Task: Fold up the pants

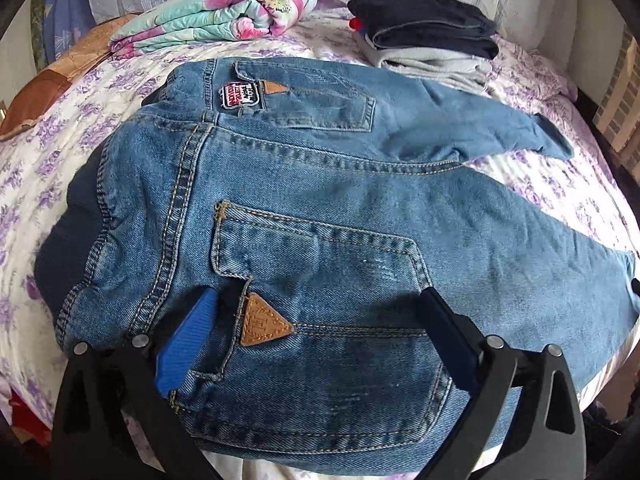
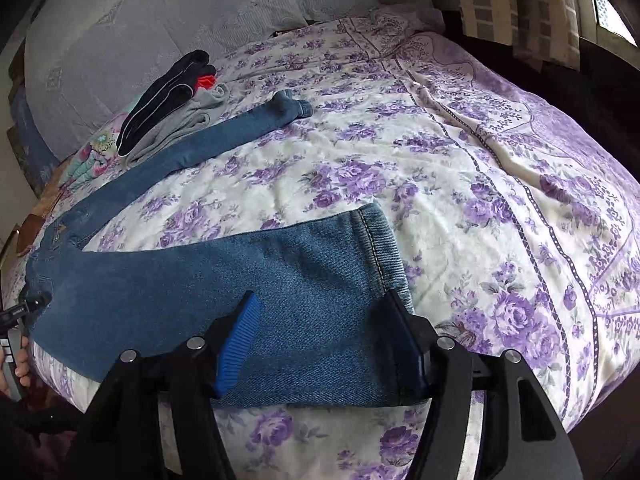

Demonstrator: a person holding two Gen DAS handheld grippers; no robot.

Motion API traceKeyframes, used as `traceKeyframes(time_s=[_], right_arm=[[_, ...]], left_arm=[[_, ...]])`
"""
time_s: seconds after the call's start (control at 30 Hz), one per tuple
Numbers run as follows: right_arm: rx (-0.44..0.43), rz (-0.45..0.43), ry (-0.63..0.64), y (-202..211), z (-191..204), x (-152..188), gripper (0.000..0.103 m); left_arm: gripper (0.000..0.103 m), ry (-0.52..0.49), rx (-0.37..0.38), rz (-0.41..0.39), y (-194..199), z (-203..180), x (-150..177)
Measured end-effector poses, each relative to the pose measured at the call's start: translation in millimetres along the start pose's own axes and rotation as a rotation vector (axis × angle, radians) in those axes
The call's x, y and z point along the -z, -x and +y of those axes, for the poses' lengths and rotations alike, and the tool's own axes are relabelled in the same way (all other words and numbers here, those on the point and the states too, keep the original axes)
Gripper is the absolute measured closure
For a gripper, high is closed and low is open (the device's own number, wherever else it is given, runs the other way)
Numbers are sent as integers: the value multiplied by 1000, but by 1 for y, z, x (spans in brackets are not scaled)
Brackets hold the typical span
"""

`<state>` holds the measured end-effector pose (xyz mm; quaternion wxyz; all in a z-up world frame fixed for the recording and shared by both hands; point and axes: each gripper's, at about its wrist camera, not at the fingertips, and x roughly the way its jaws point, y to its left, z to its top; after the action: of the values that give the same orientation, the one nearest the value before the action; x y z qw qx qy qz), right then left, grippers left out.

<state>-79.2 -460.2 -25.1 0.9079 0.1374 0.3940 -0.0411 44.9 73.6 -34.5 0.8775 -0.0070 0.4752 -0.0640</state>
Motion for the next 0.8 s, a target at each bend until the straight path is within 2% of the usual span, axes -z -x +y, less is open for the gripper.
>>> traceKeyframes(time_s=[0.03,0.1,0.17,0.23,0.3,0.33,0.37,0.43,0.47,0.5,0.53,0.57,0.6,0.63,0.67,0.7,0.73,0.8], right_arm=[[-25,-16,5,6,3,-10,38],[-23,-62,57,15,14,-42,37],[-12,-96,83,12,25,-86,33],[-30,-85,68,-14,31,-138,33],[-52,-17,31,-58,34,-186,34],[-67,24,15,-85,37,-208,42],[-85,74,14,-112,43,-226,55],[-122,170,8,-165,53,-252,65],[-106,216,6,-189,57,-258,70],[-45,279,11,-215,58,-260,74],[34,337,19,-238,55,-260,90],[84,352,12,-253,49,-261,86],[84,335,-10,-257,42,-267,84],[108,295,-18,-254,38,-275,93],[192,232,2,-247,36,-284,95],[194,180,-10,-239,31,-292,95],[106,161,-47,-233,25,-299,95],[-43,181,-53,-230,28,-306,91]], left_arm=[[6,17,26,12,4,1,-4],[6,46,106,5,15,4,-15],[6,45,124,-16,23,4,-32],[6,47,121,-19,21,1,-45],[6,62,149,11,8,-3,-53],[5,68,162,33,-2,-5,-54],[5,69,148,45,-9,-8,-54],[5,45,100,46,-18,-16,-51],[5,29,80,40,-19,-20,-51],[5,17,68,36,-19,-23,-51],[5,12,64,38,-20,-23,-52],[5,14,68,41,-20,-22,-52],[5,17,77,44,-20,-21,-52],[5,18,87,48,-20,-19,-53],[5,18,94,52,-20,-18,-54],[5,16,98,55,-21,-17,-55],[5,14,99,60,-21,-17,-56],[5,11,94,63,-23,-18,-57]])
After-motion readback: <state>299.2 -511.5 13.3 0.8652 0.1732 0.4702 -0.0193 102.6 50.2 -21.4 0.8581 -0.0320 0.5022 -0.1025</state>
